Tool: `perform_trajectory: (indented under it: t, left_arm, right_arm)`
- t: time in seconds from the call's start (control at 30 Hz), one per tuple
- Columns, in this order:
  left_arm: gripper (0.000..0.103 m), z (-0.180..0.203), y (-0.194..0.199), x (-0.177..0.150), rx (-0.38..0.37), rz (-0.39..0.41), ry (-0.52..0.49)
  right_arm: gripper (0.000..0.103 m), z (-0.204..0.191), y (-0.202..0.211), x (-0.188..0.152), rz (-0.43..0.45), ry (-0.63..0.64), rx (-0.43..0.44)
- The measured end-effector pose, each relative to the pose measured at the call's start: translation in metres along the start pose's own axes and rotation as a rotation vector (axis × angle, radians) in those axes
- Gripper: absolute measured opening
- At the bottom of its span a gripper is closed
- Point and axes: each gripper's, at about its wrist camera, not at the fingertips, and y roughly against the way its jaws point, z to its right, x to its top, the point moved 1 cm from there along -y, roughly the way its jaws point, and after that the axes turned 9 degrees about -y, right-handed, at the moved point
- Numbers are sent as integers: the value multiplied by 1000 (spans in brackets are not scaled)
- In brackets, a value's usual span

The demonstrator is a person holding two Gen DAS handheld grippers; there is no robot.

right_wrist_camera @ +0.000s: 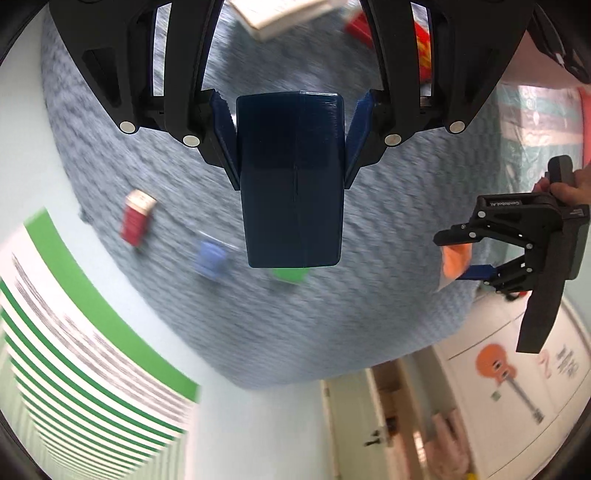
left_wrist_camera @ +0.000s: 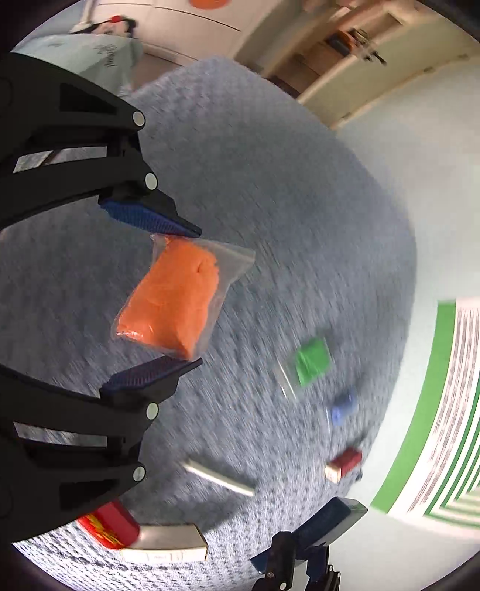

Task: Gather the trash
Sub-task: 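Carry the navy case and orange clay bag with both tools over the teal wastebasket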

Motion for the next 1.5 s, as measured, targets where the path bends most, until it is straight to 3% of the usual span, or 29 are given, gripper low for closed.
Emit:
perform_trajectory:
  t: [0.4,0.73,1.1,1.5]
  left_arm:
    - [60,-118,22,-106,97,-46,209]
    - [60,-215,39,-206,173,-104,407]
    - [60,-281,42,-314,216,-193,588]
    - [60,-309,24,-391,187,-270,715]
  right_arm:
    - [53,-160,-48,55,-38,229,145]
    - [53,-311,-98,78,-99,418,286]
    - [53,-445,-145,66,-199,562,417]
    - [53,-520,-197,34,-331,628,477]
